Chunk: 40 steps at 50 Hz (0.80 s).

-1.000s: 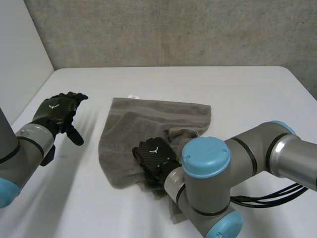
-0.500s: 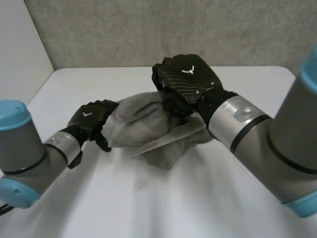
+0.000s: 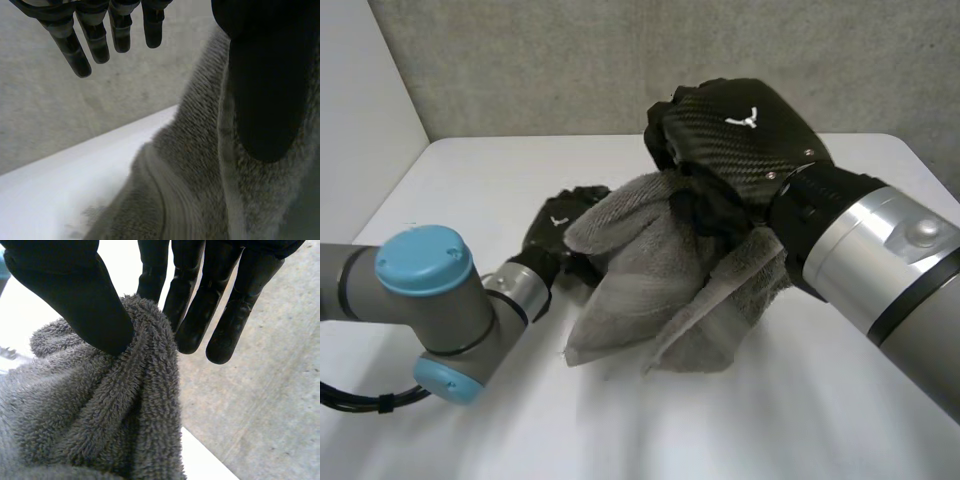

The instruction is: Fold the towel.

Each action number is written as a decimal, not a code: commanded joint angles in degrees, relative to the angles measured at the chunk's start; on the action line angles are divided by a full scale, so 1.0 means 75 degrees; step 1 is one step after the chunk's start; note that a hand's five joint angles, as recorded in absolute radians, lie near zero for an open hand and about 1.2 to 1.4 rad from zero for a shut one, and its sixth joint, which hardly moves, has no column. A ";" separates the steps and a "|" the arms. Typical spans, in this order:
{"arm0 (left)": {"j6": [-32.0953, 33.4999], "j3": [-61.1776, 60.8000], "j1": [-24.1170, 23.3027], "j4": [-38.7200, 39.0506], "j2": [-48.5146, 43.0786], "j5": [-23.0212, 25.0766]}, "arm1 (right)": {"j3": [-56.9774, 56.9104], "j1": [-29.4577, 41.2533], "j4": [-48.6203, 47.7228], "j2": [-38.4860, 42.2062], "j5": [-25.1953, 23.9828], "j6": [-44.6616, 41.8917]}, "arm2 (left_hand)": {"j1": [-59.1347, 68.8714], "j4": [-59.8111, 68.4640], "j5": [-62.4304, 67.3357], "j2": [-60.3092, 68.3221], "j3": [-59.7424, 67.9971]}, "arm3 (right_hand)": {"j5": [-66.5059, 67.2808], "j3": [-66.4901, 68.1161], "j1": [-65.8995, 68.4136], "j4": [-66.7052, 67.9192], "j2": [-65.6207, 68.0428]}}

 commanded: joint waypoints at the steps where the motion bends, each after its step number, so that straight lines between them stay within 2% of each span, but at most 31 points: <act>1: -0.0051 -0.0041 -0.0167 -0.0194 -0.0173 0.0305 | 0.0044 -0.0367 -0.0034 -0.0103 0.0001 -0.0004 | 0.1917 0.1912 0.1880 0.1905 0.1901 | 0.2366 0.1596 0.2697 0.1521 0.1794; 2: -0.0051 -0.0040 -0.0167 -0.0194 -0.0174 0.0305 | 0.0044 -0.0368 -0.0034 -0.0103 0.0001 -0.0004 | 0.1928 0.1924 0.1891 0.1916 0.1913 | 0.2366 0.1596 0.2697 0.1521 0.1794; 3: -0.0133 -0.0005 -0.0167 -0.0229 -0.0232 0.0305 | 0.0068 -0.0461 -0.0034 -0.0115 0.0001 0.0008 | 0.3394 0.3389 0.3356 0.3382 0.3378 | 0.2366 0.1596 0.2697 0.1521 0.1794; 4: -0.0238 0.0053 -0.0167 -0.0241 -0.0290 0.0270 | 0.0091 -0.0520 -0.0034 -0.0162 -0.0011 0.0008 | 0.5585 0.5580 0.5547 0.5572 0.5569 | 0.2366 0.1596 0.2697 0.1521 0.1794; 5: -0.0239 0.0053 -0.0167 -0.0241 -0.0291 0.0270 | 0.0091 -0.0521 -0.0034 -0.0162 -0.0011 0.0008 | 0.5607 0.5602 0.5569 0.5594 0.5591 | 0.2366 0.1596 0.2697 0.1521 0.1794; 6: -0.0366 0.0065 -0.0167 -0.0195 -0.0360 0.0247 | 0.0103 -0.0556 -0.0045 -0.0174 -0.0011 0.0008 | 0.8404 0.8400 0.8367 0.8392 0.8389 | 0.2366 0.1596 0.2697 0.1521 0.1794; 7: -0.0461 0.0112 -0.0156 -0.0171 -0.0419 0.0212 | 0.0115 -0.0602 -0.0045 -0.0197 -0.0011 0.0008 | 0.9140 0.9135 0.9103 0.9128 0.9124 | 0.2366 0.1596 0.2697 0.1521 0.1794; 10: -0.0508 0.0171 -0.0156 -0.0159 -0.0431 0.0130 | 0.0115 -0.0673 -0.0069 -0.0232 -0.0011 0.0008 | 0.9147 0.9143 0.9110 0.9135 0.9132 | 0.2366 0.1596 0.2697 0.1521 0.1794; 12: -0.0520 0.0287 -0.0051 -0.0276 -0.0245 -0.0371 | 0.0103 -0.1011 -0.0081 -0.0291 -0.0023 0.0054 | 0.9147 0.9143 0.9110 0.9135 0.9132 | 0.2366 0.1596 0.2697 0.1521 0.1794; 13: -0.0520 0.0288 -0.0050 -0.0276 -0.0244 -0.0374 | 0.0103 -0.1013 -0.0081 -0.0291 -0.0023 0.0055 | 0.9147 0.9143 0.9110 0.9135 0.9132 | 0.2366 0.1596 0.2697 0.1521 0.1794; 15: -0.0462 0.0207 0.0090 -0.0440 0.0478 -0.0958 | 0.0068 -0.1340 -0.0092 -0.0291 -0.0209 0.0090 | 0.9147 0.9143 0.9110 0.9135 0.9132 | 0.2366 0.1596 0.2697 0.1521 0.1794; 16: -0.0461 0.0206 0.0091 -0.0441 0.0483 -0.0960 | 0.0068 -0.1341 -0.0092 -0.0291 -0.0210 0.0090 | 0.9147 0.9143 0.9110 0.9135 0.9132 | 0.2366 0.1596 0.2697 0.1521 0.1794; 18: -0.0368 0.0031 0.0265 -0.0685 0.1450 -0.1276 | 0.0021 -0.1551 -0.0081 -0.0268 -0.0595 0.0090 | 0.9147 0.9143 0.9110 0.9135 0.9132 | 0.2366 0.1596 0.2697 0.1521 0.1794; 21: -0.0309 -0.0075 0.0290 -0.0816 0.1877 -0.1288 | -0.0119 -0.1878 -0.0092 -0.0175 -0.0994 0.0125 | 0.9147 0.9143 0.9110 0.9135 0.9132 | 0.2366 0.1596 0.2697 0.1521 0.1794; 23: -0.0088 -0.0262 0.0313 -0.1072 0.2822 -0.1335 | -0.0282 -0.2124 -0.0081 -0.0069 -0.1112 0.0160 | 0.9147 0.9143 0.9110 0.9135 0.9132 | 0.2366 0.1596 0.2697 0.1521 0.1794; 24: -0.0087 -0.0263 0.0313 -0.1073 0.2826 -0.1335 | -0.0284 -0.2126 -0.0081 -0.0068 -0.1113 0.0160 | 0.9147 0.9143 0.9110 0.9135 0.9132 | 0.2366 0.1596 0.2697 0.1521 0.1794; 26: 0.0228 -0.0577 0.0290 -0.1412 0.3678 -0.1324 | -0.0680 -0.2593 0.0001 0.0619 -0.1288 0.0370 | 0.9147 0.9143 0.9110 0.9135 0.9132 | 0.2366 0.1596 0.2697 0.1521 0.1794; 27: 0.0230 -0.0579 0.0290 -0.1413 0.3682 -0.1324 | -0.0682 -0.2595 0.0001 0.0623 -0.1288 0.0371 | 0.9147 0.9143 0.9110 0.9135 0.9132 | 0.2366 0.1596 0.2697 0.1521 0.1794; 29: 0.0545 -0.0964 0.0196 -0.1740 0.4137 -0.1288 | -0.1242 -0.2805 0.0164 0.1521 -0.1417 0.0546 | 0.9147 0.9143 0.9110 0.9135 0.9132 | 0.2366 0.1596 0.2697 0.1521 0.1794; 32: 0.0675 -0.1154 0.0137 -0.1882 0.4162 -0.1288 | -0.1526 -0.2853 0.0353 0.1959 -0.1464 0.0558 | 0.9147 0.9143 0.9110 0.9135 0.9132 | 0.2366 0.1596 0.2697 0.1521 0.1794; 34: 0.0827 -0.1469 -0.0107 -0.2045 0.3930 -0.1300 | -0.2156 -0.2853 0.0761 0.2915 -0.1499 0.0489 | 0.9147 0.9143 0.9110 0.9135 0.9132 | 0.2366 0.1596 0.2697 0.1521 0.1794; 35: 0.0828 -0.1470 -0.0109 -0.2046 0.3928 -0.1300 | -0.2159 -0.2853 0.0763 0.2920 -0.1499 0.0488 | 0.9147 0.9143 0.9110 0.9135 0.9132 | 0.2366 0.1596 0.2697 0.1521 0.1794; 37: 0.0886 -0.1529 -0.0354 -0.2198 0.3124 -0.1370 | -0.2858 -0.2841 0.1125 0.3970 -0.1418 0.0185 | 0.9147 0.9143 0.9110 0.9135 0.9132 | 0.2366 0.1596 0.2697 0.1521 0.1794; 40: 0.0921 -0.1482 -0.0449 -0.2292 0.2686 -0.1371 | -0.3178 -0.2841 0.1337 0.4467 -0.1382 -0.0051 | 0.9147 0.9143 0.9110 0.9135 0.9132 | 0.2366 0.1596 0.2697 0.1521 0.1794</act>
